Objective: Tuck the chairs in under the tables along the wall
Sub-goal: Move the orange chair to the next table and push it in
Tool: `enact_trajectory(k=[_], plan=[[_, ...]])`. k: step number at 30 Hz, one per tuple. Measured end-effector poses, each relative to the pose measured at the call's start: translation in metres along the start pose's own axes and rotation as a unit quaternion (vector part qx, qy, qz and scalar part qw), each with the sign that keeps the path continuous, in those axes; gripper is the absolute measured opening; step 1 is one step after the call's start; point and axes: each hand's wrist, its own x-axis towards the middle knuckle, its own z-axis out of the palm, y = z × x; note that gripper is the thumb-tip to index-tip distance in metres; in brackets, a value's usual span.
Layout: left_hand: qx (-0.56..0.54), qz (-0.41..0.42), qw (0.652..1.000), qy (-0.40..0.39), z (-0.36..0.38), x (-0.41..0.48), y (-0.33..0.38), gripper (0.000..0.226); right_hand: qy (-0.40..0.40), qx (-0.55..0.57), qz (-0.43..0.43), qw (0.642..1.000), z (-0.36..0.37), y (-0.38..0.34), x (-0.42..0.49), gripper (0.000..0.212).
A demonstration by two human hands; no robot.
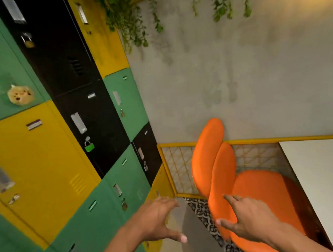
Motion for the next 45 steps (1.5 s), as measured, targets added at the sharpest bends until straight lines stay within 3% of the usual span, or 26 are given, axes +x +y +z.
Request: enact_trajectory(k=[3,11,21,29,32,39,43,45], plan=[[0.016,0.028,0.999,0.000,-0.038,0.045,-0.042,0.117,0.032,0.029,0.027,0.999,-0.016,-0.001,0.040,0.094],[0.034,0.128,0.991,-0.021,-0.118,0.179,-0.116,0.108,0.027,0.145,0.086,0.985,-0.032,-0.005,0.138,0.091],[0.061,0.302,0.950,-0.051,-0.138,0.372,-0.185,0.113,-0.020,0.214,0.200,0.956,-0.011,-0.010,0.258,0.095],[0.114,0.466,0.874,-0.078,-0.152,0.534,-0.227,0.113,0.014,0.268,0.383,0.884,0.030,-0.041,0.351,0.103],[0.168,0.530,0.828,-0.072,-0.152,0.591,-0.228,0.115,0.038,0.260,0.445,0.856,0.047,-0.058,0.382,0.106],[0.202,0.624,0.749,-0.093,-0.127,0.710,-0.192,0.120,0.094,0.214,0.572,0.786,0.064,-0.059,0.438,0.105],[0.208,0.656,0.724,-0.055,-0.106,0.765,-0.158,0.110,0.112,0.138,0.620,0.764,0.075,-0.056,0.454,0.104],[0.244,0.659,0.708,-0.075,-0.092,0.784,-0.148,0.114,0.126,0.139,0.638,0.747,0.077,-0.063,0.457,0.099]])
